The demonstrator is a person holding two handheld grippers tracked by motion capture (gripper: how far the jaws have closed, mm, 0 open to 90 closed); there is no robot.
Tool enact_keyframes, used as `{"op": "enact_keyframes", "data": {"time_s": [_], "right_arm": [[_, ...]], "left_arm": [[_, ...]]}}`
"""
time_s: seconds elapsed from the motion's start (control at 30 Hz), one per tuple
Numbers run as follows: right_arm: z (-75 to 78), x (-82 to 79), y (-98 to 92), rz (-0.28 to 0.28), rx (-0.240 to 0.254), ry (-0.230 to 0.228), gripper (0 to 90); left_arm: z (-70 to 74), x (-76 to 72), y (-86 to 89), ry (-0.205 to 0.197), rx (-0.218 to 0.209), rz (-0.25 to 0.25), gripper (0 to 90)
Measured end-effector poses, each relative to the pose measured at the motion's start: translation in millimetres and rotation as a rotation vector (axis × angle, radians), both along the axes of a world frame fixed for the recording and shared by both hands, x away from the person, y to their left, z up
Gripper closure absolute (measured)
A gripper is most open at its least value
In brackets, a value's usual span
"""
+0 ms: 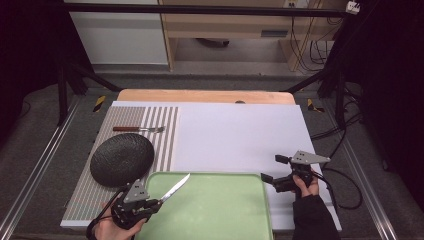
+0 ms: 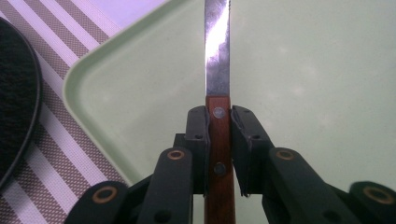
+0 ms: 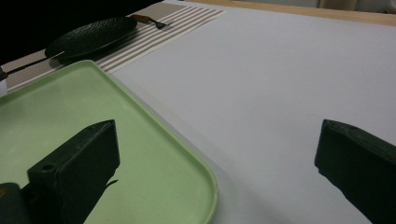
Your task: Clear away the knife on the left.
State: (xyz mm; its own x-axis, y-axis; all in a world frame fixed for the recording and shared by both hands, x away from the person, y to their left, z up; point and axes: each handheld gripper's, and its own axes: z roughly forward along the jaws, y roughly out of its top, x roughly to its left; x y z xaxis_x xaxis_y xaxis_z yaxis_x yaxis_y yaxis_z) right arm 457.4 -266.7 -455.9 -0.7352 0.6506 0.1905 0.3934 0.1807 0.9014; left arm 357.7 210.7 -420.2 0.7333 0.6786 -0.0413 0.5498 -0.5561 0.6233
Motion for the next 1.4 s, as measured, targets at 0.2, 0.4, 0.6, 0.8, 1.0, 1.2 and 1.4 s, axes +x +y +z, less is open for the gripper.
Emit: {"op": "enact_keyframes", "data": {"time_s": [0.2,0.4,0.6,0.8,1.0,1.2,1.4], "right_arm": [[0.0,0.0,0.0,0.001,-0.001,-0.001,0.3],[0.0,-0.1,-0.1,-0.001,-0.001,-0.001,0.3],[0.0,-0.1,-0.1,0.000,-0.002,-0.001,0.3],[-0.1,0.0,-0.2,0.000,-0.002,-0.001,0.3],[0.0,-0.1,-0.1,-0.001,0.001,0.000,0.3],[0.0,0.0,-0.2,-0.001,0.000,0.000,0.3],[-0.1,0.1,-0.2,0.000,-0.003,0.000,0.3]], "left_arm": [[-7.3,-4.2,-7.7,0.026,0.020,-0.013,77.1],[-12.0,-7.9,-9.8,0.047,0.026,-0.014,77.1],[-18.9,-11.7,-14.6,0.062,0.050,-0.023,77.1],[-25.4,-14.4,-17.7,0.076,0.083,-0.023,77.1],[-30.4,-14.5,-20.1,0.080,0.115,-0.018,77.1],[-32.1,-14.5,-21.7,0.075,0.146,-0.018,77.0],[-32.4,-14.7,-22.5,0.066,0.159,-0.030,76.7]]}}
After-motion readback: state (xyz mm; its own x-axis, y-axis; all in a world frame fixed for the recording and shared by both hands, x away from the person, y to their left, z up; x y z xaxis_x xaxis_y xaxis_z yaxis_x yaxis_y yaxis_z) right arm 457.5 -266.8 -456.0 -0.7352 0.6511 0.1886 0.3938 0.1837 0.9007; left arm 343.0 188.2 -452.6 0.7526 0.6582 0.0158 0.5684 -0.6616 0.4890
